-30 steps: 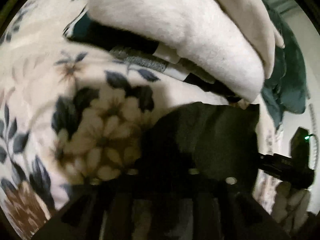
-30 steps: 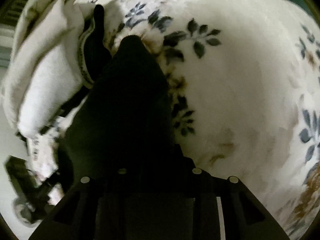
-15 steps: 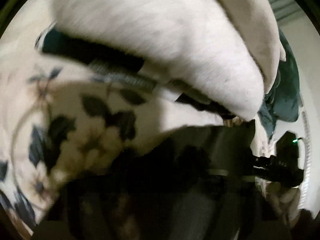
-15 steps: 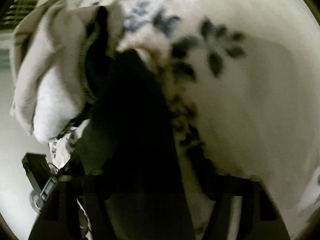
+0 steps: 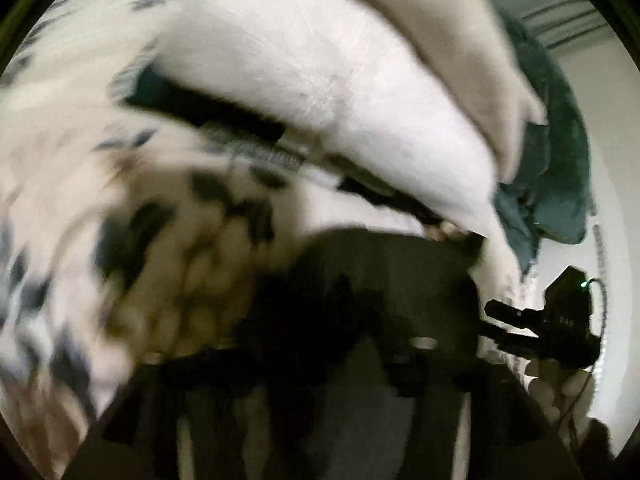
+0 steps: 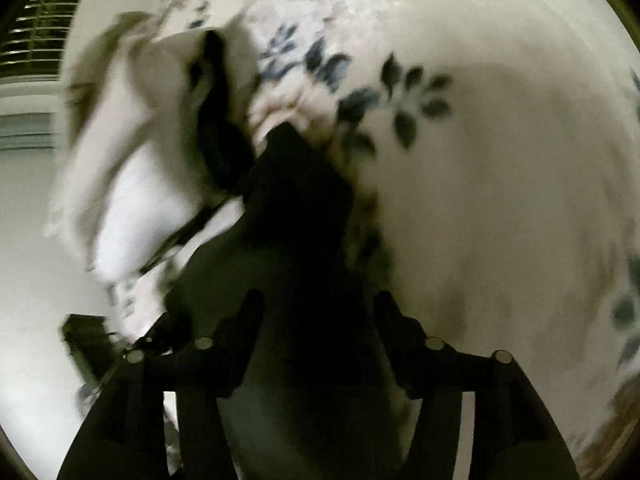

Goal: Fold small clothes

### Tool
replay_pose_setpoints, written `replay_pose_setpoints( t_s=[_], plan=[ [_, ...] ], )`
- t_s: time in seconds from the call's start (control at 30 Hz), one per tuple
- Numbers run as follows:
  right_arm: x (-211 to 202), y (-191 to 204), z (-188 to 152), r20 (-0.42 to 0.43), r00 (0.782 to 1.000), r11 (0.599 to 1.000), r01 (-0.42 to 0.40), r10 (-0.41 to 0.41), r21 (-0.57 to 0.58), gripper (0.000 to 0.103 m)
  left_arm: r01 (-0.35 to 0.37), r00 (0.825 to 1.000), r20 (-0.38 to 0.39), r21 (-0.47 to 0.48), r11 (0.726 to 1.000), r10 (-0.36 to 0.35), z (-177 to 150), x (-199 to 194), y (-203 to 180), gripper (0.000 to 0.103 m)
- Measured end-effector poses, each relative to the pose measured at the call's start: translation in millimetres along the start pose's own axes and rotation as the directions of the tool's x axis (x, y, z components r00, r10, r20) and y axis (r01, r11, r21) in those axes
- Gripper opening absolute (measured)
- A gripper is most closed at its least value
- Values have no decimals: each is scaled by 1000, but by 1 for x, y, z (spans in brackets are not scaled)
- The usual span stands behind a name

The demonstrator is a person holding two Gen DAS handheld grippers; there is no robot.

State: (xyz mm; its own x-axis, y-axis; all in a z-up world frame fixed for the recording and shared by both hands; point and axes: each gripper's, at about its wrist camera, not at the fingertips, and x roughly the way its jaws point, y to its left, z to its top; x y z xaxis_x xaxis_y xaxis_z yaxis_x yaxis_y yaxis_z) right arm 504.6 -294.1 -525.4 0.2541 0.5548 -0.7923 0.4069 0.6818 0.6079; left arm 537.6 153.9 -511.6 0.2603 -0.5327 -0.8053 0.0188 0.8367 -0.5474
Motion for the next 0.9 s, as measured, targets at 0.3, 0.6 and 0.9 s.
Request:
replay_pose_setpoints(
  t_s=[0.3, 0.6, 0.9],
  plan=[
    [-48, -44, -170, -135, 991, 1000, -3, 1, -20, 61, -111, 993, -53, -46, 993, 109, -174, -106, 14, 55],
    [-32, -110, -349, -365, 930, 999, 37, -25, 25, 62, -208, 953, -254, -164, 964, 162, -342, -91, 35, 55],
    [13, -134, -417, -409, 912, 999, 19, 0, 41, 62, -121, 965, -250, -139, 983, 84, -375, -78, 41, 72]
  ],
)
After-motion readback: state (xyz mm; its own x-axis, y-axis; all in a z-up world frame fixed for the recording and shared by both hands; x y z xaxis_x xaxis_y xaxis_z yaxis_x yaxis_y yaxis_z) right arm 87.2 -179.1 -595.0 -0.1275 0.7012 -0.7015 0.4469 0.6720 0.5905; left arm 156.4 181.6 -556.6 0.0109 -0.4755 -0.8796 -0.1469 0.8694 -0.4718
